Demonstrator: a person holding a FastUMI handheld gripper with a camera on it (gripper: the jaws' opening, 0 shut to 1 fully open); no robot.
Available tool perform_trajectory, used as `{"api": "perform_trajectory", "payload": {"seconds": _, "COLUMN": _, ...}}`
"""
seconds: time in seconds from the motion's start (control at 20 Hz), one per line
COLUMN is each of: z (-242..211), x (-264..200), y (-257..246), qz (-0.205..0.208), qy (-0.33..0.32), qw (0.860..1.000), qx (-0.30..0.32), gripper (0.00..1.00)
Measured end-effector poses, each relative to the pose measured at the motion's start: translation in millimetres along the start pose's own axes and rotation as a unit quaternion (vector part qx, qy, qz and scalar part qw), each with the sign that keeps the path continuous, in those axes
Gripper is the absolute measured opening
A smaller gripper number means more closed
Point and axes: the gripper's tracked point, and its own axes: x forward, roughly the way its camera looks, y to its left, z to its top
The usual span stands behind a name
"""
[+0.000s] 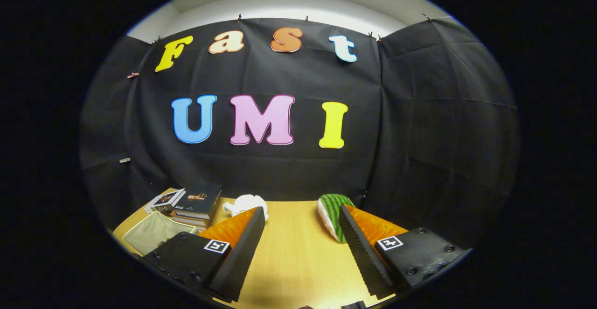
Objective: Open the storage box then place both shoes into the box .Put the left shoe in first, then the right shoe, with the right side of both shoes facing outward in a uniform manner.
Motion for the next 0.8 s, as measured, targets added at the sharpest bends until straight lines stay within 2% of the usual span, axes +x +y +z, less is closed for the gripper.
{"api": "perform_trajectory", "payload": {"seconds": 0.3, "z": -34.2, "x": -20.2, "y": -17.3, "qz": 0.033, "qy": -0.001, "qw": 0.999, "qx": 0.009, "gripper": 0.98}}
{"api": "perform_trajectory", "payload": {"seconds": 0.55, "z": -59.1, "x": -19.3, "y": -8.7, "qz": 0.030, "qy": 0.027, "qw": 0.999, "qx": -0.002, "gripper": 0.98}}
{"api": "perform_trajectory", "payload": {"seconds": 0.8, "z": -55.9, "x": -12.2, "y": 5.8, "qz": 0.029, "qy": 0.022, "qw": 0.999, "qx": 0.005, "gripper": 0.98}}
